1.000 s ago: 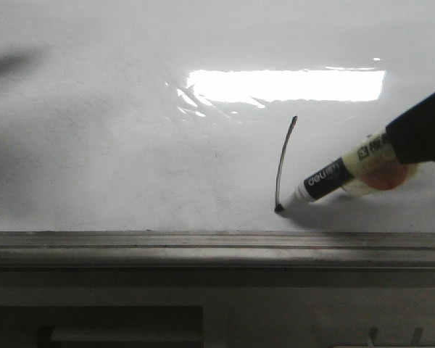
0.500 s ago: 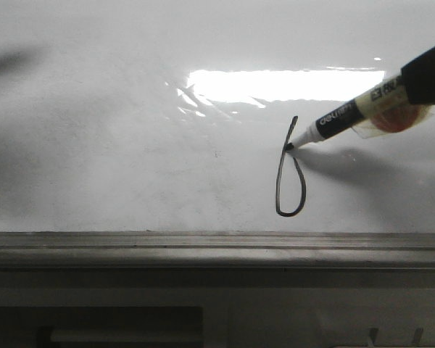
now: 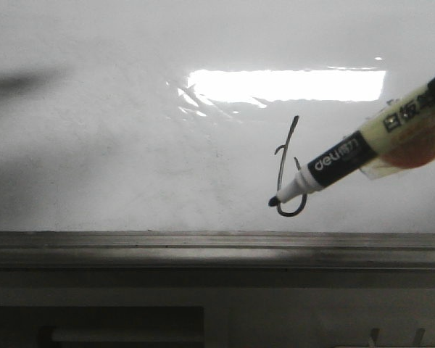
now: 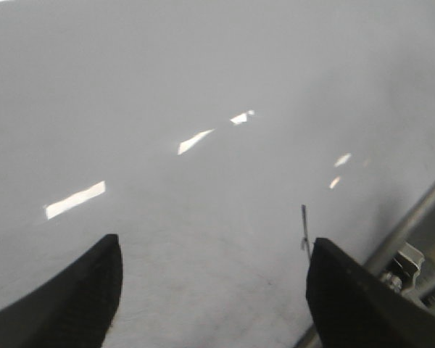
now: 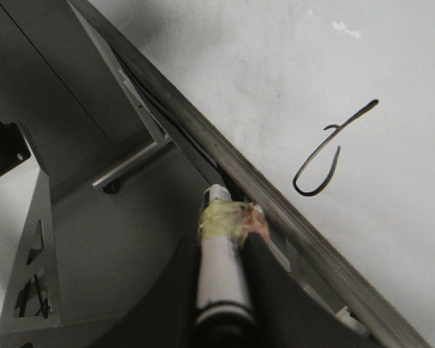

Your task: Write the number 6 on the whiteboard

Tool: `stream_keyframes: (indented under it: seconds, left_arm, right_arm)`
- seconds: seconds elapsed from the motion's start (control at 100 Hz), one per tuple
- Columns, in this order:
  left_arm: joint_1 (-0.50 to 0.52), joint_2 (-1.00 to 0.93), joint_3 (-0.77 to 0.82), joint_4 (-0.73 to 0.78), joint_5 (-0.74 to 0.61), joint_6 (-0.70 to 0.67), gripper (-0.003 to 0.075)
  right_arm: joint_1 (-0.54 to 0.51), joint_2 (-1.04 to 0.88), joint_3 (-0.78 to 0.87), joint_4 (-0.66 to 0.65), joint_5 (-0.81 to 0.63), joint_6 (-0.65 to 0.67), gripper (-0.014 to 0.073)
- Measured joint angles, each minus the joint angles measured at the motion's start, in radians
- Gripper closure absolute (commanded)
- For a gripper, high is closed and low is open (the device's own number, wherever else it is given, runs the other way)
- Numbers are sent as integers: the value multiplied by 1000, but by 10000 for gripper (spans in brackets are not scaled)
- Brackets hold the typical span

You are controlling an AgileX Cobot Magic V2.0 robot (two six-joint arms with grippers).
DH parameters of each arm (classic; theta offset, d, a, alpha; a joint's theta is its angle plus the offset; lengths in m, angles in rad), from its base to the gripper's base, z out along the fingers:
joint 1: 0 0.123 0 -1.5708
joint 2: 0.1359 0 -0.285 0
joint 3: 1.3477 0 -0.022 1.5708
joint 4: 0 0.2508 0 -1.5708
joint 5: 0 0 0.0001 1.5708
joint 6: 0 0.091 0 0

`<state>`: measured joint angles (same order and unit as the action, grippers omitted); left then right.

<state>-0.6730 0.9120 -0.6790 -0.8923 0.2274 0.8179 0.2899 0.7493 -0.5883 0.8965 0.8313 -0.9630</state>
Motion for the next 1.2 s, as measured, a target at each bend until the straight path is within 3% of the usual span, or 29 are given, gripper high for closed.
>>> stream_keyframes:
  seconds: [0.18, 0.41, 1.1, 1.2]
  left_arm:
    - [-154, 39, -39, 33, 24, 135, 265]
    - [-280, 157, -80, 111, -12, 163, 274]
    - [-290, 305, -115, 153, -65, 164, 283]
    - [-290, 305, -115, 153, -67, 164, 324]
  right_arm:
    - [0, 44, -133, -20, 19, 16, 638]
    - [0, 200, -304, -24, 129, 16, 638]
    - [0, 288, -376, -26, 242, 18, 638]
    - [0, 288, -376, -26, 244, 19, 638]
